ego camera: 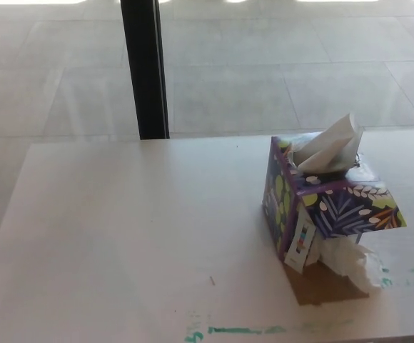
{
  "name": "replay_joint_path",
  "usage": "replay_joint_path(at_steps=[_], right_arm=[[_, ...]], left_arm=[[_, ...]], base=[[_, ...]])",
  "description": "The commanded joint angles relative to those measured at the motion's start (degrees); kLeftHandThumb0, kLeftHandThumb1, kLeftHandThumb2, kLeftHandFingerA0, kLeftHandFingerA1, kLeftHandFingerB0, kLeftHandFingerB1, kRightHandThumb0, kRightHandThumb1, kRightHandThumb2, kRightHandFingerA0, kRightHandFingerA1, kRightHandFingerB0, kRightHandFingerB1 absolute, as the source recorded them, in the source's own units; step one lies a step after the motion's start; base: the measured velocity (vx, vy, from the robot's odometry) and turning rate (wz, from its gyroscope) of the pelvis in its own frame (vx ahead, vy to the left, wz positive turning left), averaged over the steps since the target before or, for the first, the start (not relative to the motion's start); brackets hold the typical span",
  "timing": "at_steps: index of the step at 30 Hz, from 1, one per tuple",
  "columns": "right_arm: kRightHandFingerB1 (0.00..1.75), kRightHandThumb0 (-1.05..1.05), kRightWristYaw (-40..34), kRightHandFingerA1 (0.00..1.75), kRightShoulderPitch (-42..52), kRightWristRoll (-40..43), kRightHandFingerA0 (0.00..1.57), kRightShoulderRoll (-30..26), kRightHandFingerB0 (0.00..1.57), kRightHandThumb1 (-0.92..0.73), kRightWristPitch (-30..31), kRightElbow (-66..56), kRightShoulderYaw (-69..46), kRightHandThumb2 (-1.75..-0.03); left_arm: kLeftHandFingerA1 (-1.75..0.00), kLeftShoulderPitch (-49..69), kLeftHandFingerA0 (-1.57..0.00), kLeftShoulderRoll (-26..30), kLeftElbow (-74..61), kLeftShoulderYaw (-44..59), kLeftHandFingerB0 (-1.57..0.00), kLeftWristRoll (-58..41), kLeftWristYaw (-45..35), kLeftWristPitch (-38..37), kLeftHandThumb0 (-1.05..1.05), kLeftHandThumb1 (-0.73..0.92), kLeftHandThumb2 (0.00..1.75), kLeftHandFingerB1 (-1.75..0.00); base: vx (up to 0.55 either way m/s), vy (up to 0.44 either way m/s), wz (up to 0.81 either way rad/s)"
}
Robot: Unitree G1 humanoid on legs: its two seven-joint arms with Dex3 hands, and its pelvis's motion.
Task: The robot uses its right hand to pull out a tissue from the tissue box kept in the middle of the desk and put it on the right side
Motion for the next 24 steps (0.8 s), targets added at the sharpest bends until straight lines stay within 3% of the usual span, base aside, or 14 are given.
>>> replay_joint_path(at_steps=[1, 3, 4, 5, 11, 12, 13, 14, 15, 16, 19, 20, 23, 24], right_arm=[[0.36, -0.67, 2.54, 0.72, -6.09, -8.26, 0.6, -2.08, 0.47, -0.61, 2.29, 0.86, 10.46, -0.59], [0.37, -0.66, 2.61, 0.69, -8.31, -11.16, 0.63, -2.45, 0.51, -0.6, 2.69, 1.06, 14.58, -0.58], [0.37, -0.66, 2.88, 0.66, -9.07, -13.96, 0.64, -3.45, 0.51, -0.62, 2.15, 1.0, 17.04, -0.59], [0.38, -0.64, 2.93, 0.67, -9.78, -15.71, 0.65, -3.67, 0.52, -0.61, 1.08, 1.43, 18.75, -0.58], [0.4, -0.63, 3.71, 0.7, -15.78, -24.61, 0.67, -4.52, 0.53, -0.59, -5.5, 7.42, 28.66, -0.58], [0.51, -0.71, 4.83, 0.71, -16.77, -25.68, 0.63, -5.24, 0.43, -0.52, -4.81, 8.13, 30.19, -0.88], [0.51, -0.64, 5.89, 0.7, -17.61, -25.8, 0.58, -5.59, 0.37, -0.48, -4.05, 8.7, 31.07, -0.88], [0.34, -0.66, 8.61, 0.62, -19.33, -27.14, 0.49, -6.91, 0.37, -0.63, -2.59, 9.89, 33.18, -0.59], [0.34, -0.66, 9.44, 0.62, -20.06, -27.62, 0.49, -7.55, 0.37, -0.63, -2.14, 10.48, 34.19, -0.59], [0.32, -0.71, 10.52, 0.54, -20.75, -27.81, 0.31, -8.11, 0.3, -0.62, -1.4, 11.04, 35.05, -0.6], [0.32, -0.74, 13.59, 0.49, -22.74, -28.64, 0.22, -9.92, 0.25, -0.64, 1.25, 12.05, 37.81, -0.6], [0.43, -0.79, 15.13, 0.51, -23.56, -29.36, 0.05, -11.08, 0.12, -0.5, 1.94, 12.06, 38.81, -0.88], [0.35, -0.86, 16.7, 0.26, -24.67, -30.94, 0.0, -12.9, 0.09, -0.53, 4.23, 10.89, 40.86, -0.92], [0.29, -0.82, 17.05, 0.21, -24.97, -31.58, 0.0, -13.41, 0.11, -0.64, 4.66, 10.63, 41.44, -0.61]], left_arm=[[-0.49, 0.51, -0.59, 0.7, -0.37, 0.25, -0.47, -1.16, -0.3, -0.67, -0.84, 0.92, 0.71, -0.43], [-0.51, 0.29, -0.61, 0.76, -0.27, -0.17, -0.49, -0.69, 0.29, -0.8, -0.83, 0.92, 0.72, -0.43], [-0.56, 0.3, -0.6, 0.79, -0.46, -0.22, -0.45, -0.7, 0.42, -0.54, -0.88, 0.77, 0.9, -0.49], [-0.49, 0.3, -0.62, 0.78, -0.41, -0.25, -0.49, -0.67, 0.52, -0.56, -0.81, 0.92, 0.71, -0.44], [-0.51, -0.29, -0.64, 0.66, 0.05, 0.13, -0.51, -1.15, 0.72, 0.19, -0.81, 0.92, 0.69, -0.44], [-0.51, -0.27, -0.63, 0.64, 0.22, 0.14, -0.5, -1.15, 0.51, 0.01, -0.82, 0.92, 0.7, -0.45], [-0.51, -0.24, -0.58, 0.75, 0.23, -0.2, -0.48, -0.83, 0.16, -0.02, -0.83, 0.92, 0.72, -0.44], [-0.51, -0.08, -0.62, 0.7, 0.2, -0.12, -0.5, -0.89, 0.22, -0.25, -0.83, 0.92, 0.7, -0.44], [-0.51, 0.0, -0.62, 0.68, 0.19, -0.01, -0.5, -0.98, 0.3, -0.36, -0.83, 0.92, 0.7, -0.44], [-0.52, -0.07, -0.63, 0.63, 0.17, 0.27, -0.5, -1.27, 0.39, -0.04, -0.82, 0.92, 0.68, -0.44], [-0.53, 0.11, -0.61, 0.57, -0.1, 0.6, -0.49, -1.68, 0.1, 0.13, -0.82, 0.92, 0.69, -0.45], [-0.53, 0.28, -0.61, 0.62, -0.01, 0.4, -0.49, -1.48, -0.32, -0.25, -0.84, 0.92, 0.69, -0.45], [-0.51, 1.03, -0.6, 0.91, 0.06, -0.41, -0.49, -0.61, -0.31, -0.85, -0.84, 0.92, 0.71, -0.43], [-0.52, 1.02, -0.6, 0.85, 0.14, -0.3, -0.5, -0.73, -0.22, -0.86, -0.83, 0.92, 0.71, -0.44]], base=[[0.0, 0.0, 0.0], [0.0, 0.0, 0.0], [0.0, 0.0, 0.0], [0.0, 0.0, 0.0], [0.0, 0.0, 0.0], [0.0, 0.0, 0.0], [0.0, 0.0, 0.0], [0.0, 0.0, 0.0], [0.0, 0.0, 0.0], [0.0, 0.0, 0.0], [0.0, 0.0, 0.0], [0.0, 0.0, 0.0], [0.0, 0.0, 0.0], [0.0, 0.0, 0.0]])
